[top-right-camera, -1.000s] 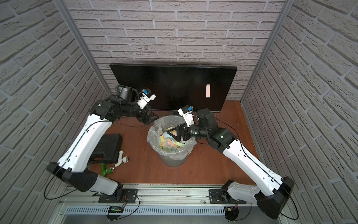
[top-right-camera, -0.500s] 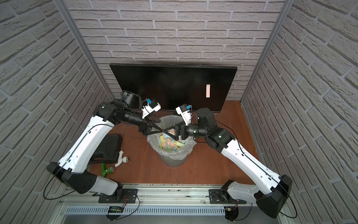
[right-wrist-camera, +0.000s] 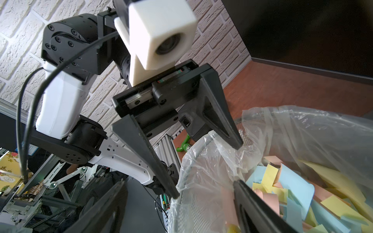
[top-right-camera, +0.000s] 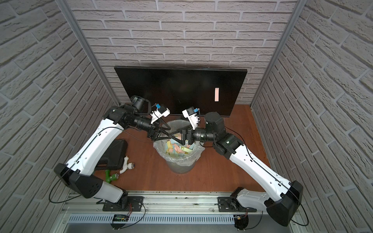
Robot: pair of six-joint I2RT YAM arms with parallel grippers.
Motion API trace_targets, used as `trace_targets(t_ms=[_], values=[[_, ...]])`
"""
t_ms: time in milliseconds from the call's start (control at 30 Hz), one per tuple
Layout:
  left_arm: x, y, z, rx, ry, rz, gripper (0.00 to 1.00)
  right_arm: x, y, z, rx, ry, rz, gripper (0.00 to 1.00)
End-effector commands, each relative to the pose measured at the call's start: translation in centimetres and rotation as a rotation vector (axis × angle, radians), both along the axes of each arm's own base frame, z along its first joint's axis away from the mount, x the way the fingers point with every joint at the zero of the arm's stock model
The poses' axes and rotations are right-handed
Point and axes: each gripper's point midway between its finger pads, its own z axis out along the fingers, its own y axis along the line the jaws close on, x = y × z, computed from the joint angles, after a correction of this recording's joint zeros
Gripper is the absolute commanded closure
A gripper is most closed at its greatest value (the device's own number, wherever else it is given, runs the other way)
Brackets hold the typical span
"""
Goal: Remove the sticky note from the monitor
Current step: Place the sticky note in the trash bin.
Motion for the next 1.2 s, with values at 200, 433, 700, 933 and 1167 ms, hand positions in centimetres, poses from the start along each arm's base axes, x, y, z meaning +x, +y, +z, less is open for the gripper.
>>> trace_targets(t_ms=[200,433,700,933,1167], values=[[0.8,-0.6,-0.6,-0.011,0.001,-0.008,0.19,0.2,0.6,0.6,0.076,-0.008,0.014,0.16],[0.6,-1.2,-1.2,0.003,0.007,-0.033,0.18,0.3,1.0,0.9,0.118,0.007,0.025,0.17],[1.1,-1.7,-1.4,0.012,0.007,-0.033,0.18,0.3,1.2,1.4,0.160,0.016,0.032,0.18],[2.0,-1.9,-1.9,0.033,0.008,-0.011,0.22,0.2,1.2,1.9,0.177,0.013,0.039,0.21],[2.5,-1.6,-2.4,0.061,-0.003,0.010,0.23,-0.4,0.5,2.9,0.166,-0.017,0.028,0.21]])
